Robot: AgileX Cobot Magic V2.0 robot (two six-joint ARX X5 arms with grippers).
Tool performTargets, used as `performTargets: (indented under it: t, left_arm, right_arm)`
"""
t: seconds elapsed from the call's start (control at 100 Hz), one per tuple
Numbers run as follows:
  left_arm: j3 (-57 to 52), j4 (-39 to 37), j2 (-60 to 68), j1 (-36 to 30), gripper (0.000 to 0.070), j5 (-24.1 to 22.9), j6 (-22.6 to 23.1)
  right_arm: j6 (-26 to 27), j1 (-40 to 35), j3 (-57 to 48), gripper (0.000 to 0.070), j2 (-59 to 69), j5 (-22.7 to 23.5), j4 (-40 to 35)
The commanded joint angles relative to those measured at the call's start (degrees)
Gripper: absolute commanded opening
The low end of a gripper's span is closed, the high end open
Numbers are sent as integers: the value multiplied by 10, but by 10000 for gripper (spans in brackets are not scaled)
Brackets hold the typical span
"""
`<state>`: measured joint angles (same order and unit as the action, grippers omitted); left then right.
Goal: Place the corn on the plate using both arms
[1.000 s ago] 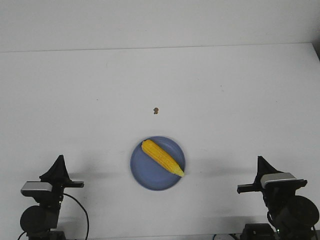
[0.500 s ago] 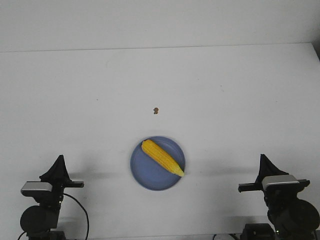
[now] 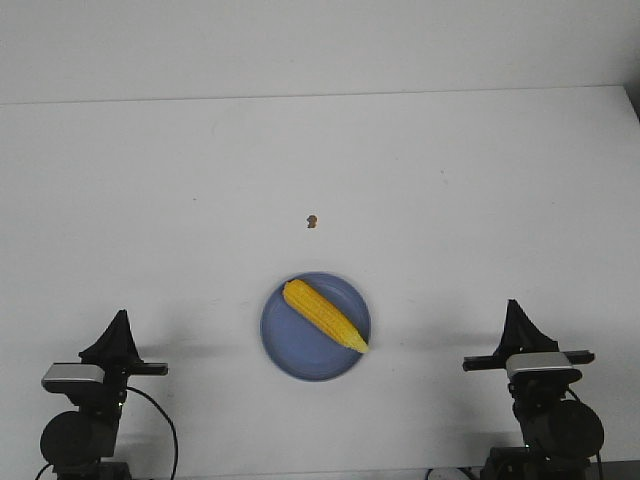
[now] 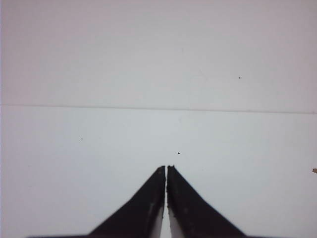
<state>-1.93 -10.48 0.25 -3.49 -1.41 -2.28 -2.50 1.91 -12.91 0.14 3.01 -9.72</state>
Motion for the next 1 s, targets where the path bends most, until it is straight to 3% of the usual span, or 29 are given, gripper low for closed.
performTargets:
  t: [0.0, 0.39, 0.99]
  left_arm:
    - [11, -7, -1, 1, 12, -1, 0]
    - [11, -2, -1, 1, 12, -1, 0]
    - [11, -1, -1, 1, 12, -1, 0]
  right_arm:
    - [11, -1, 16, 14, -1, 1, 30]
    - [61, -1, 118, 14, -1, 2, 148]
    - [54, -1, 122, 14, -1, 0, 166]
